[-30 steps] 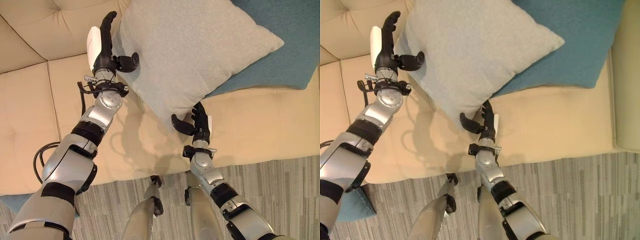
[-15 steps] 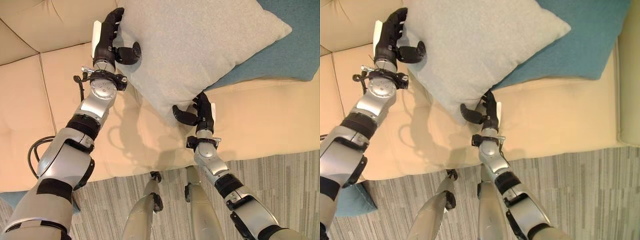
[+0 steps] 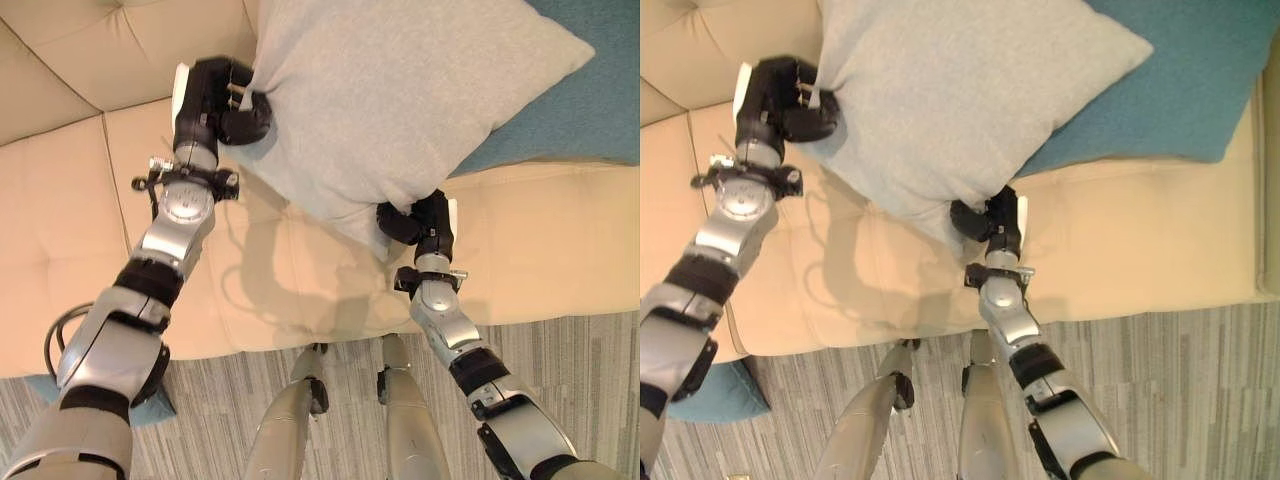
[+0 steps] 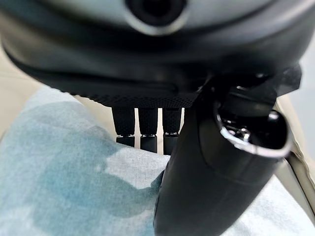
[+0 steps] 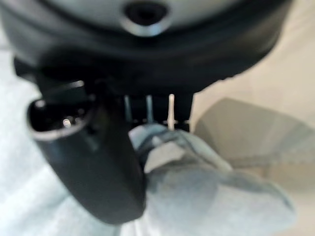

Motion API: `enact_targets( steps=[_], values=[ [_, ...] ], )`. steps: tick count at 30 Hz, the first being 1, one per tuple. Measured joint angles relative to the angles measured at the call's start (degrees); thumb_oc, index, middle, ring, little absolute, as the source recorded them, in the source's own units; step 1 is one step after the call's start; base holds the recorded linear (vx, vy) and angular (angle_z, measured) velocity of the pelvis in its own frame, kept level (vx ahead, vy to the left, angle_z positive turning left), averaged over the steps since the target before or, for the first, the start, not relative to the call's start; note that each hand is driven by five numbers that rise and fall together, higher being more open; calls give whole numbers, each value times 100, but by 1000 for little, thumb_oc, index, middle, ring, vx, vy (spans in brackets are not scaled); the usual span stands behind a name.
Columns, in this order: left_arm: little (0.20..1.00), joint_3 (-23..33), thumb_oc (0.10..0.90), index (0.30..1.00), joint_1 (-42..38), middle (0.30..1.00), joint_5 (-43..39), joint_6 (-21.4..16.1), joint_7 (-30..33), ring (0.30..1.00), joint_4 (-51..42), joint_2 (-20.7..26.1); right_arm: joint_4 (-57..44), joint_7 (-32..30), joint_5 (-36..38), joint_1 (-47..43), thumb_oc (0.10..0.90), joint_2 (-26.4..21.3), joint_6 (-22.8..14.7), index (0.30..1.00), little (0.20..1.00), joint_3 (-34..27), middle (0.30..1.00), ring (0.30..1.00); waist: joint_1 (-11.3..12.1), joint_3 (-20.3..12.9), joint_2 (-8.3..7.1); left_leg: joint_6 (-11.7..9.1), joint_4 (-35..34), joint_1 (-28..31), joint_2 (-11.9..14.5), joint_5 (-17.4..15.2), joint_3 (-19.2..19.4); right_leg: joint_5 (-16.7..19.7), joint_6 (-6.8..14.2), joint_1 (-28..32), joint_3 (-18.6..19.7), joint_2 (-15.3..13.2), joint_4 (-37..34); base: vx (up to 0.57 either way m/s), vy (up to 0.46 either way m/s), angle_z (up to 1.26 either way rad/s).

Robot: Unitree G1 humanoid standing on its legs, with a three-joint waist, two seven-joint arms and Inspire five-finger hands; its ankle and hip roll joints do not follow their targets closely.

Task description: Pick up all the scattered cushions and arrange them neatly on the sofa.

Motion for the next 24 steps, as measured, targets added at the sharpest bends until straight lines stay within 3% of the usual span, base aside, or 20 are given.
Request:
enact_targets(
  steps=[2,7,8,10,16,18,24],
  values=[
    [300,209,400,300,336,300,-19,-8,11,300,-292,-207,-202,36,-4,297,400,-84,1,300,300,-84,300,300,-15,3,6,0,0,54,-39,-1,-58,-4,6,74,-75,-18,-3,39,-85,22],
    [300,764,400,300,2208,300,75,-66,80,300,-1469,-741,-578,281,-185,1292,400,-120,68,300,300,-244,300,300,62,3,1,-19,-2,489,-46,-14,-219,-170,139,614,-207,-27,-9,39,-89,17],
    [300,922,400,300,2645,300,134,-71,121,300,-1624,-862,-676,408,-318,1440,400,-165,92,300,300,-296,300,300,114,3,1,-161,-3,576,29,-148,-300,-207,171,699,-285,41,-8,47,-90,5],
    [300,1105,400,300,3160,300,134,-72,153,300,-1865,-1129,-862,513,-474,1681,400,-242,95,300,300,-323,300,300,146,3,1,-170,-3,646,53,-153,-399,-209,168,804,-366,66,-8,36,-62,14],
    [300,1060,400,300,4227,300,144,-70,144,300,-2105,-1550,-1066,812,-888,2187,400,-544,134,300,300,-613,300,300,182,2,-1,-174,-7,962,33,-222,-598,-271,145,1223,-536,56,-8,56,-72,18],
    [300,1042,400,300,4697,300,143,-67,141,300,-2476,-1745,-1404,834,-918,2742,400,-573,138,300,300,-695,300,300,139,2,-1,-178,-6,1206,24,-223,-813,-355,134,1559,-760,48,-12,33,-105,43],
    [300,952,400,300,5477,300,129,-68,-30,300,-3091,-1839,-1853,1058,-983,3615,400,-673,179,300,300,-941,300,300,325,-105,-10,-199,-4,1713,38,-218,-1462,-668,51,2395,-1417,110,-9,-21,-111,57]
  ],
)
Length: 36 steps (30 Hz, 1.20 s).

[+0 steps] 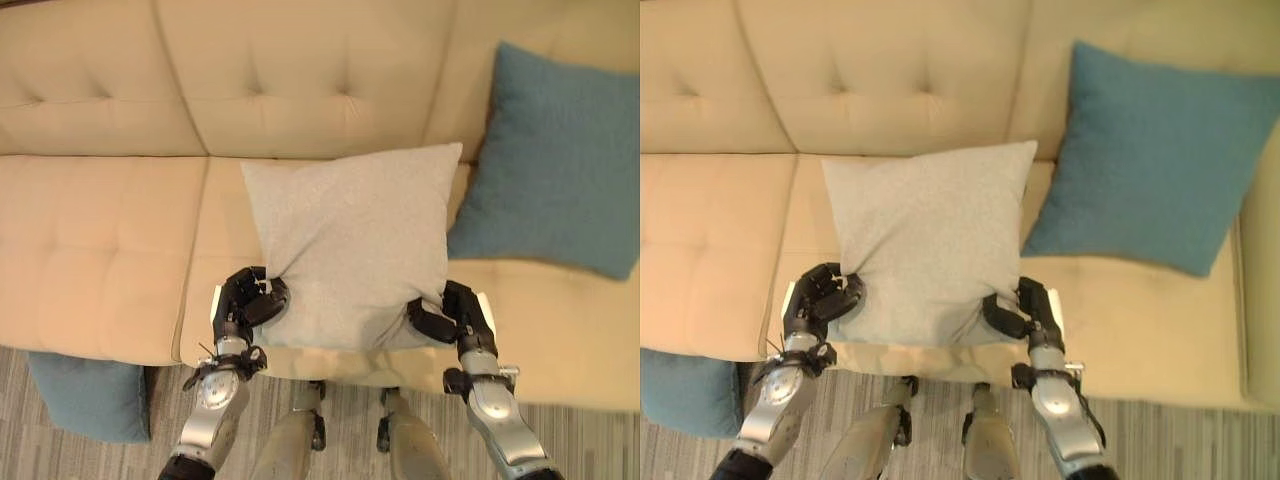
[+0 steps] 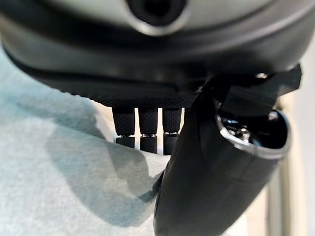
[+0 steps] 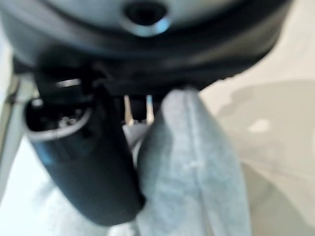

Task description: Pick up all the scattered cushions and arrange them neatly on the sofa.

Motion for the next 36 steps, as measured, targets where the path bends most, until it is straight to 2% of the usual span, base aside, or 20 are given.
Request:
enact_targets(
  steps=[2,5,7,9,11,12,13,14,15,16,18,22,24,25,26,27,29,30,32,36],
  values=[
    [300,7,400,300,69,300,-10,1,-39,300,-2,-6,-97,71,-3,31,400,-10,0,300,300,-51,300,300,126,-41,37,-64,1,-8,6,43,-190,-37,-8,88,-189,34,4,-57,-138,58],
    [300,44,400,300,114,300,-26,10,-260,300,-13,-8,-132,247,16,165,400,-54,2,300,300,-167,300,300,125,-92,112,-273,2,22,-35,184,-854,-191,-57,455,-950,51,1,-61,-82,111],
    [300,82,400,300,272,300,-187,13,-333,300,3,78,-131,400,15,127,400,-60,2,300,300,-174,300,300,488,-209,142,-319,0,5,-5,88,-927,-243,-101,571,-1142,172,5,-142,11,76],
    [300,105,400,300,417,300,-246,13,-354,300,0,34,-130,450,15,130,400,-68,20,300,300,-131,300,300,483,-298,190,-389,101,-114,-7,20,-861,-276,-118,690,-1457,156,10,-128,94,81],
    [300,102,400,300,418,300,-295,14,-356,300,49,-19,-129,452,15,139,400,-103,58,300,300,-121,300,300,474,-360,175,-337,173,-207,85,-411,-227,-287,-123,746,-1695,29,66,-37,141,98],
    [300,77,400,300,396,300,-415,107,-407,300,121,-10,-129,485,17,134,400,-111,157,300,300,-126,300,300,434,-444,-161,93,925,-318,182,-873,1451,-376,-83,846,-1868,-517,187,-61,352,71],
    [300,78,400,300,399,300,-454,118,-444,300,246,-9,-140,522,17,185,400,-88,184,300,300,-122,300,300,399,-561,-371,132,1367,-227,278,-960,1975,-364,-2,903,-1894,-803,240,-38,313,84],
    [300,69,400,300,416,300,-457,130,-454,300,271,-10,-190,524,17,255,400,-95,184,300,300,-132,300,300,298,-633,-397,119,1455,-121,371,-950,2243,-373,67,1025,-2003,-879,256,14,317,75],
    [300,-32,400,300,456,300,-453,131,-498,300,284,-59,-292,529,16,403,400,-148,191,300,300,-187,300,300,32,-851,-188,-16,1090,194,453,-754,2104,-400,201,1132,-2171,-857,398,1,204,78],
    [300,-79,400,300,414,300,-452,132,-520,300,284,-11,-279,519,16,399,400,-62,226,300,300,-257,300,300,-27,-890,-229,51,799,359,339,-756,2002,-423,232,1118,-2159,-978,522,-5,296,72],
    [300,-143,400,300,213,300,-448,132,-551,300,242,108,-280,480,20,387,400,132,241,300,300,-329,300,300,-72,-916,-328,249,509,412,186,-594,1863,-657,307,839,-1946,-1034,763,-35,211,32],
    [300,-32,400,300,6,300,-391,151,-553,300,272,405,-272,536,42,378,400,214,250,300,300,-158,300,300,-102,-919,-390,350,347,596,13,-561,1473,-650,141,637,-1179,-430,661,-86,130,49],
    [300,-36,400,300,-1,300,-351,151,-552,300,270,422,-199,570,46,324,400,212,260,300,300,-158,300,300,-63,-924,-335,408,274,633,-8,-539,1212,-733,242,564,-444,-452,1126,16,66,74],
    [300,-53,400,300,-44,300,-324,192,-551,300,291,353,-131,572,89,306,400,183,266,300,300,-186,300,300,-82,-900,-259,441,206,641,57,-472,822,-1309,354,392,360,-277,1621,-8,36,75],
    [300,-68,400,300,-49,300,-308,191,-552,300,287,363,-131,591,91,306,400,196,271,300,300,-200,300,300,-73,-902,-252,415,109,637,96,-387,678,-1486,318,498,748,-41,1583,-14,4,120],
    [300,-81,400,300,-97,300,-252,230,-552,300,303,406,-130,615,100,313,400,202,267,300,300,-256,300,300,-196,-894,-237,402,20,549,120,-228,284,-1586,236,719,1627,466,1431,-15,-36,120],
    [300,-160,400,300,-152,300,-223,275,-554,300,314,415,-95,616,104,312,400,182,270,300,300,-322,300,300,-260,-879,-255,386,18,440,72,-93,-101,-1621,98,772,1854,814,1137,-15,-41,124],
    [300,-159,400,300,-110,300,-223,288,-555,300,310,378,-86,621,106,309,400,171,270,300,300,-329,300,300,-252,-883,-278,328,16,358,-36,33,-316,-1379,-155,820,1976,867,376,9,-53,98],
    [300,-155,400,300,-41,300,-222,300,-556,300,305,359,-40,616,112,311,400,152,272,300,300,-325,300,300,-325,-893,-293,241,9,286,-155,131,-418,-787,-491,992,1713,831,20,43,-20,98],
    [300,-180,400,300,230,300,-105,373,-594,300,300,288,114,644,119,545,400,122,285,300,300,-290,300,300,-318,-893,-464,309,249,126,-105,-570,82,-775,-595,1115,955,824,43,-25,71,101]
  ],
)
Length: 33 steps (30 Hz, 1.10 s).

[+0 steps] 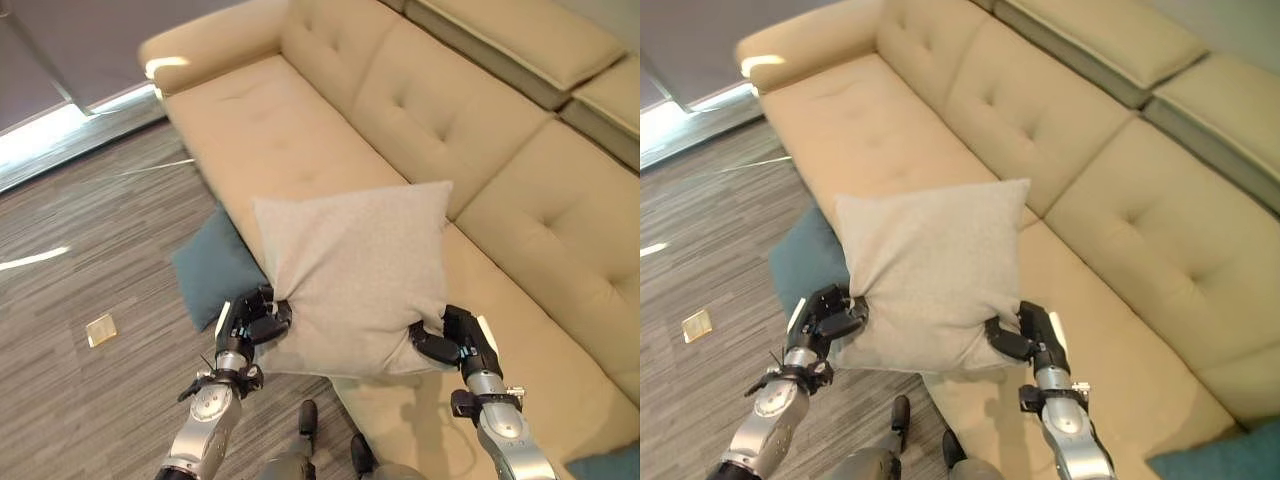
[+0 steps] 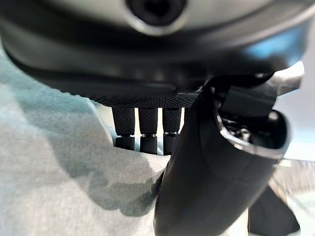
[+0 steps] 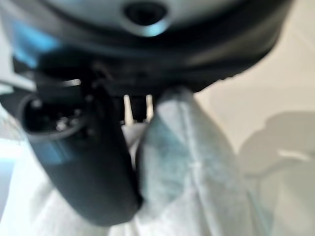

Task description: Pick up all the scattered cushions and arrange them neatly on the sofa.

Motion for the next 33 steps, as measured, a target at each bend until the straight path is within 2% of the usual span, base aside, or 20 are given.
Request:
enact_targets(
  steps=[2,3,5,6,7,11,13,15,16,18,19,21,22,24,26,27,28,30,31,33],
  values=[
    [300,-23,400,300,5,300,-2,76,-1,300,10,-29,-3,-2,1,-4,400,-24,1,300,300,-38,300,300,-165,42,-93,-165,608,-312,128,-229,984,-3,-58,1,-462,-162,-18,-12,139,93],
    [300,-18,400,300,6,300,-2,78,-4,300,10,-8,-4,-2,2,-40,400,-2,6,300,300,-48,300,300,-153,78,-202,-178,789,-324,263,-223,1475,-2,-60,-32,-520,-302,-11,37,85,60],
    [300,34,400,300,14,300,-2,81,-4,300,7,32,-4,9,3,-106,400,2,7,300,300,3,300,300,-95,92,-284,-248,830,-223,402,-173,1267,-2,-46,-98,-457,-370,29,66,146,8],
    [300,7,400,300,19,300,-3,87,-6,300,6,50,-4,34,5,-117,400,3,7,300,300,-2,300,300,-107,88,-275,-385,751,-48,582,131,1040,-55,50,-88,-466,-390,86,55,151,4],
    [300,-6,400,300,-15,300,-3,92,-11,300,3,43,16,33,15,-131,400,32,19,300,300,-31,300,300,-113,100,-297,-525,749,-32,583,43,839,-76,84,-93,-460,-407,152,163,200,8],
    [300,-162,400,300,-208,300,-2,138,-15,300,-6,147,3,24,27,-57,400,246,46,300,300,-257,300,300,-293,72,-448,-183,281,207,250,33,954,-200,343,-76,-478,-670,370,193,257,42],
    [300,-173,400,300,-230,300,-1,140,-15,300,-38,180,-6,10,26,-58,400,354,53,300,300,-258,300,300,-319,65,-434,-17,34,444,101,151,871,-486,717,-311,-402,-868,928,136,296,19],
    [300,-160,400,300,-274,300,0,142,-17,300,-71,400,-13,23,23,-85,400,460,52,300,300,-216,300,300,-314,27,-492,64,0,464,-63,121,913,-485,804,-415,-180,-1004,1204,53,148,3],
    [300,-137,400,300,-307,300,0,142,-17,300,-71,477,6,22,23,-156,400,532,60,300,300,-184,300,300,-284,38,-414,82,-39,491,-41,138,933,-532,865,-684,-65,-1018,1708,108,188,-11],
    [300,-104,400,300,-303,300,2,142,-16,300,-68,561,6,36,23,-156,400,565,70,300,300,-91,300,300,-227,50,-378,173,-69,604,-18,81,974,-610,978,-1041,62,-1047,2397,167,205,-26],
    [300,-46,400,300,-242,300,8,142,-15,300,-30,602,9,117,23,-123,400,591,87,300,300,-30,300,300,-178,50,-361,255,-181,816,3,35,1032,-813,1138,-1422,100,-1068,3254,221,119,-24],
    [300,-26,400,300,-217,300,76,143,-15,300,-30,597,7,130,25,-110,400,579,94,300,300,-6,300,300,-174,53,-330,336,-239,926,33,-43,1060,-961,1062,-1736,265,-881,3197,276,77,-17],
    [300,-32,400,300,-210,300,115,144,-17,300,-30,595,9,129,27,-102,400,551,113,300,300,-7,300,300,-187,42,-370,230,-235,1001,18,9,1165,-827,939,-1940,245,-752,2645,307,7,-19],
    [300,57,400,300,-129,300,116,139,-17,300,-18,494,26,136,33,-125,400,564,113,300,300,22,300,300,-140,36,-382,243,-236,1074,54,-261,1222,-615,855,-2147,-322,-743,2094,239,0,-31],
    [300,82,400,300,-68,300,116,144,-23,300,-11,496,22,164,41,-84,400,565,114,300,300,43,300,300,-176,7,-455,144,-238,1151,22,-217,1304,-83,777,-2110,-858,-778,1338,185,-23,-7],
    [300,48,400,300,8,300,120,145,-36,300,-14,412,36,174,51,34,400,534,116,300,300,24,300,300,-223,-34,-513,35,-237,1302,-24,-330,1253,582,610,-1919,-920,-800,1106,314,-36,17],
    [300,30,400,300,45,300,121,145,-36,300,-15,358,42,188,54,88,400,524,119,300,300,-5,300,300,-248,-45,-489,-42,-232,1371,5,-386,1174,740,507,-1803,-850,-717,1011,239,-26,24],
    [300,20,400,300,158,300,121,163,-81,300,-15,218,41,220,55,222,400,479,132,300,300,-111,300,300,-318,-114,-347,-255,-74,1443,186,-509,1133,694,368,-1485,-886,-528,735,142,-50,22],
    [300,-37,400,300,140,300,121,166,-128,300,-10,155,44,224,93,224,400,401,134,300,300,-179,300,300,-336,-136,-338,-475,481,1299,258,-651,1182,749,140,-1253,-900,-465,487,170,-75,8],
    [300,-73,400,300,100,300,121,176,-132,300,-11,95,36,226,142,193,400,282,133,300,300,-188,300,300,-319,-133,-430,-729,1656,842,252,-834,1210,815,46,-1036,-832,-517,278,77,-31,-22]
  ],
)
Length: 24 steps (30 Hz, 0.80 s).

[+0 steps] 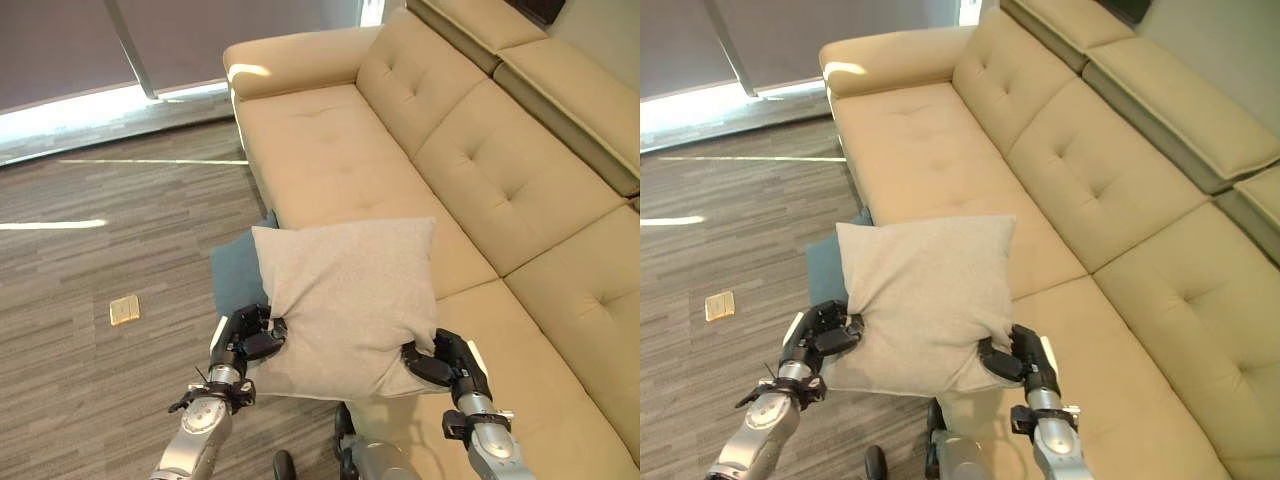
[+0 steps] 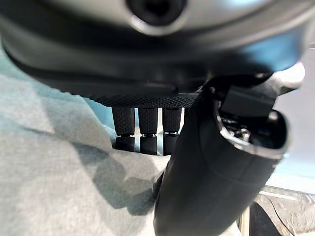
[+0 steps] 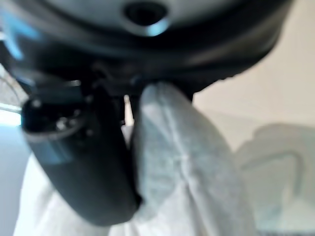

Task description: Pick up all the scattered cushions and arrange them neatly on the sofa.

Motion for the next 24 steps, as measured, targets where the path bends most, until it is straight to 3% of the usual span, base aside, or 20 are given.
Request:
enact_targets(
  steps=[1,3,5,6,7,9,10,12,13,14,15,16,19,21,23,24],
  values=[
    [300,-18,400,300,46,300,-2,5,0,300,1,-55,-19,8,19,-25,400,-123,-1,300,300,5,300,300,96,-13,23,-140,753,-202,89,-156,30,29,-95,193,84,9,-77,68,13,-56],
    [300,-57,400,300,7,300,-4,2,-3,300,-23,-166,-58,5,65,-41,400,-285,-3,300,300,-22,300,300,21,-74,120,-258,924,-427,235,-249,-24,-80,-137,369,186,79,-202,169,70,-42],
    [300,-76,400,300,-89,300,-4,1,-7,300,-83,-178,-56,-8,88,-94,400,-303,0,300,300,-67,300,300,28,-89,124,-160,525,-478,289,-294,2,-90,-150,412,326,128,-252,208,106,-34],
    [300,-80,400,300,-135,300,-3,6,-7,300,-77,-163,-45,-12,95,-109,400,-292,1,300,300,-91,300,300,-10,-59,50,-145,352,-558,334,-317,-101,-139,-84,494,532,152,-317,127,74,-54],
    [300,-66,400,300,-143,300,-5,1,-7,300,-77,-145,-22,-17,96,-143,400,-273,8,300,300,-81,300,300,107,-69,-10,-120,-48,-474,310,-285,-238,-123,-102,503,684,153,-315,176,106,-78],
    [300,-74,400,300,-160,300,-7,13,-6,300,-65,-83,1,-28,99,-153,400,-247,7,300,300,-21,300,300,109,-43,-138,-175,-761,-568,389,3,-704,-178,-34,580,936,188,-318,217,144,-95],
    [300,-74,400,300,-168,300,-7,12,-3,300,-63,-84,12,-64,98,-184,400,-254,9,300,300,9,300,300,256,-26,-176,-226,-1169,-591,338,222,-1446,-189,-45,552,1236,243,-317,94,79,-97],
    [300,-85,400,300,-163,300,-13,24,5,300,-21,-83,20,-74,97,-169,400,-281,9,300,300,16,300,300,263,-30,-156,-158,-1242,-715,351,395,-1771,-198,42,579,1392,268,-318,149,171,-83],
    [300,-100,400,300,-150,300,-14,29,6,300,-15,-95,27,-110,97,-123,400,-335,19,300,300,14,300,300,223,-43,-37,-75,-1244,-741,367,549,-1794,-249,138,659,1493,334,-319,199,236,-48],
    [300,-106,400,300,-143,300,-15,40,6,300,-6,-77,69,-108,93,-121,400,-302,20,300,300,18,300,300,221,-42,-27,83,-1258,-657,364,790,-1773,-285,193,712,1568,312,-319,242,328,-69],
    [300,-126,400,300,-112,300,-15,73,5,300,-11,-4,79,-104,92,-45,400,-193,19,300,300,54,300,300,211,-91,-82,182,-1356,-496,233,943,-1553,-397,379,762,1658,138,-281,99,160,-64],
    [300,-135,400,300,-111,300,-15,74,4,300,-19,78,67,-93,92,-16,400,-161,20,300,300,101,300,300,137,-125,-139,222,-1422,-402,101,953,-1424,-443,443,722,1687,-35,-209,144,244,-60],
    [300,-89,400,300,-119,300,-14,73,5,300,-28,202,51,-7,92,23,400,-93,21,300,300,183,300,300,97,-148,-91,397,-1715,-156,-183,1042,-1098,-506,697,615,1854,-373,23,70,209,-45],
    [300,-16,400,300,-99,300,-15,74,20,300,-25,338,51,17,84,-14,400,127,36,300,300,250,300,300,197,-150,14,610,-1889,12,-286,1044,-587,-549,857,238,2175,-461,453,8,191,-93],
    [300,37,400,300,-121,300,-14,81,21,300,-15,427,47,21,77,-15,400,162,40,300,300,345,300,300,150,-141,34,639,-1882,41,-324,1019,-399,-550,1040,51,2216,-487,657,-26,129,-85],
    [300,96,400,300,-122,300,-14,76,23,300,-15,488,66,25,71,-73,400,226,59,300,300,381,300,300,220,-122,34,667,-1883,52,-297,991,-113,-560,1087,-219,2157,-487,932,44,93,-88]
  ],
)
